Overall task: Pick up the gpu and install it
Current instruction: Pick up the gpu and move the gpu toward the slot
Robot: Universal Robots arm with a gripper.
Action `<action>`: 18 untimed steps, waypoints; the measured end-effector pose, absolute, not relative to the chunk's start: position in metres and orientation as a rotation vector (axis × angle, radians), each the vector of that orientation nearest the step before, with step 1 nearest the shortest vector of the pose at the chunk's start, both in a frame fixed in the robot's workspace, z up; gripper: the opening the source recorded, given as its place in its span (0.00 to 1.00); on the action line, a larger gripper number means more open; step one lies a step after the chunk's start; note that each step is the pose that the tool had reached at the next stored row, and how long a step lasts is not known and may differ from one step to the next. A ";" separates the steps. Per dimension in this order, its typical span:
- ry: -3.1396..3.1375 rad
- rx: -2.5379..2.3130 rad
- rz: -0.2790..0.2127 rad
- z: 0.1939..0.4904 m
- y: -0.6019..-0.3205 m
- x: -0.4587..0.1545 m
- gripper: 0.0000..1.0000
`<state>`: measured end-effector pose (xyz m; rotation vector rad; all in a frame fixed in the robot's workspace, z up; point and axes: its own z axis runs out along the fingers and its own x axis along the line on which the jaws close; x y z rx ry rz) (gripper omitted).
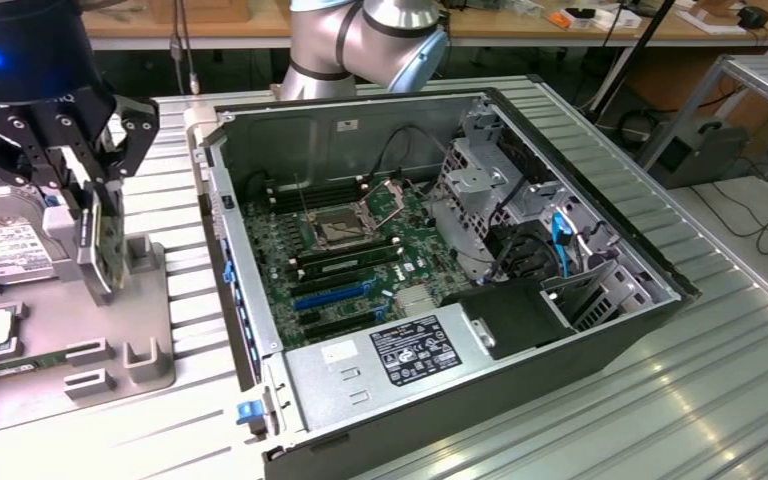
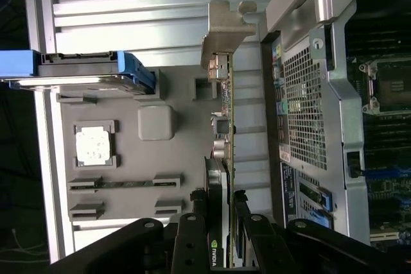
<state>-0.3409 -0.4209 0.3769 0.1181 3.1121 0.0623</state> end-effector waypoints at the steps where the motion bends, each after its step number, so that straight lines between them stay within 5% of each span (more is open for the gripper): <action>1: 3.112 0.118 0.062 0.378 -0.421 -0.341 0.27; 18: 3.112 0.118 0.062 0.397 -0.421 -0.341 0.27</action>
